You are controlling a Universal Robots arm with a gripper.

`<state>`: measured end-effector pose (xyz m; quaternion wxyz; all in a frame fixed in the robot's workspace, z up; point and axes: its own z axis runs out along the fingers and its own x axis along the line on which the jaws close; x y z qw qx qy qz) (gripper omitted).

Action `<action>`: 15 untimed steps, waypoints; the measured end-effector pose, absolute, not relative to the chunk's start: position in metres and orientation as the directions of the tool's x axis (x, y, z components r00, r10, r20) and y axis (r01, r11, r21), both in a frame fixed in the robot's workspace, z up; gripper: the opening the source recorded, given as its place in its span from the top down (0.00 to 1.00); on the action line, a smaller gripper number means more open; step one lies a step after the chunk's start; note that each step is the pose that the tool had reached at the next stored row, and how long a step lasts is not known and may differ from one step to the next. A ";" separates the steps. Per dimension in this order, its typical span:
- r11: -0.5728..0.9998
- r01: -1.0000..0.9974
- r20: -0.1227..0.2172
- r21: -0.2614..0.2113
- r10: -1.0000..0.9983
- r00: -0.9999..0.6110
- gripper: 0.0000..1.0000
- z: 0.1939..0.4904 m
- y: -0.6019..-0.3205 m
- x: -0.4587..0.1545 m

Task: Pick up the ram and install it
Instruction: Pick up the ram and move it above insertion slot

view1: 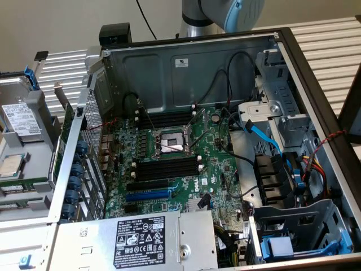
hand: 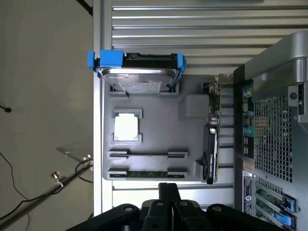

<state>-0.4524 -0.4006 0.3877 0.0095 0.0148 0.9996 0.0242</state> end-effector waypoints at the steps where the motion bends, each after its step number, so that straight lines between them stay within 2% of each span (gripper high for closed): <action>1: 0.998 0.029 -0.018 0.049 0.030 -0.999 0.89 0.388 -0.401 -0.452; 11: 0.998 0.025 -0.018 0.049 0.026 -0.999 0.89 0.388 -0.401 -0.452; 15: 0.998 -0.043 -0.018 0.049 -0.043 -0.999 0.89 0.388 -0.401 -0.452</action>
